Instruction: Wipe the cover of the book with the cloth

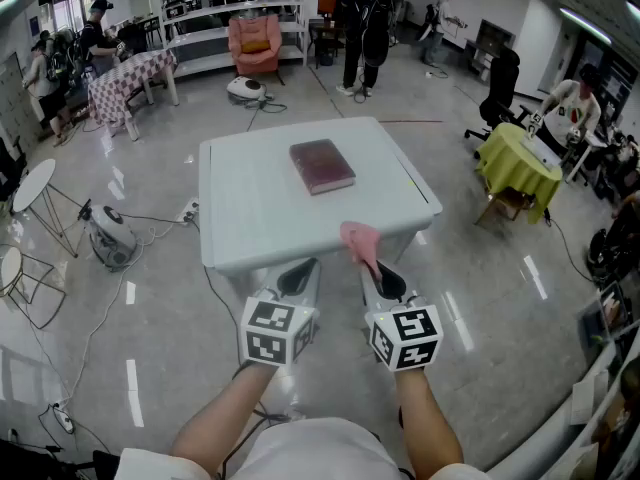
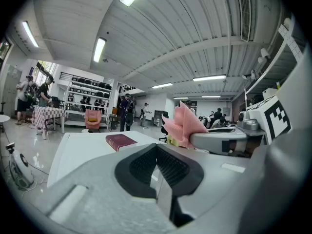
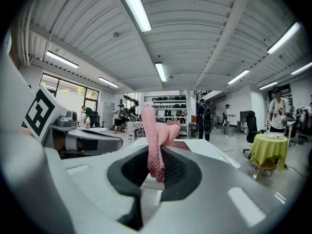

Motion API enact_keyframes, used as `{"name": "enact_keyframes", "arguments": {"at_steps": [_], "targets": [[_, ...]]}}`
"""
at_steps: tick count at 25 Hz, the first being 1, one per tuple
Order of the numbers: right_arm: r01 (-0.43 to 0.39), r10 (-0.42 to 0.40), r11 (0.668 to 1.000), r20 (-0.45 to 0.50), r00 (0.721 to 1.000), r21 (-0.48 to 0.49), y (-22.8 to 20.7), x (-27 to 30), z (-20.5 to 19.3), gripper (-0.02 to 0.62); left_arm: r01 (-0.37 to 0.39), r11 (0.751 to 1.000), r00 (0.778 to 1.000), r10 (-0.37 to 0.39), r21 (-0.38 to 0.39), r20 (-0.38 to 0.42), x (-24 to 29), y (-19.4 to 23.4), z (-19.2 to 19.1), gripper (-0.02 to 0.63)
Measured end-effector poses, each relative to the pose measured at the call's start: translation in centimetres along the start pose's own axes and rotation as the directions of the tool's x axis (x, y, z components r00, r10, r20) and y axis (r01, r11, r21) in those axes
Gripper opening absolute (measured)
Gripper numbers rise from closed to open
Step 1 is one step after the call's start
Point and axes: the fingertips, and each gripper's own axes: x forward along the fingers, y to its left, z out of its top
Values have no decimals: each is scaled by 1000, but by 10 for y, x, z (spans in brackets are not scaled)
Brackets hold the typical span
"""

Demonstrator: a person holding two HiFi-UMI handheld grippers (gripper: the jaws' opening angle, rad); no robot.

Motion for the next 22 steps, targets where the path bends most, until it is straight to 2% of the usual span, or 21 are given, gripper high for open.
{"name": "enact_keyframes", "arguments": {"at_steps": [11, 16, 22], "targets": [[24, -24, 999, -27, 999, 25, 3, 23, -9, 38, 42, 999, 999, -42, -17, -23, 16, 20, -7, 6], [31, -30, 999, -32, 999, 37, -16, 39, -17, 38, 67, 998, 997, -67, -13, -39, 45, 20, -14, 6], [5, -3, 999, -34, 999, 36, -54, 76, -26, 38, 59, 998, 998, -59, 2, -37, 98, 26, -13, 6]]}}
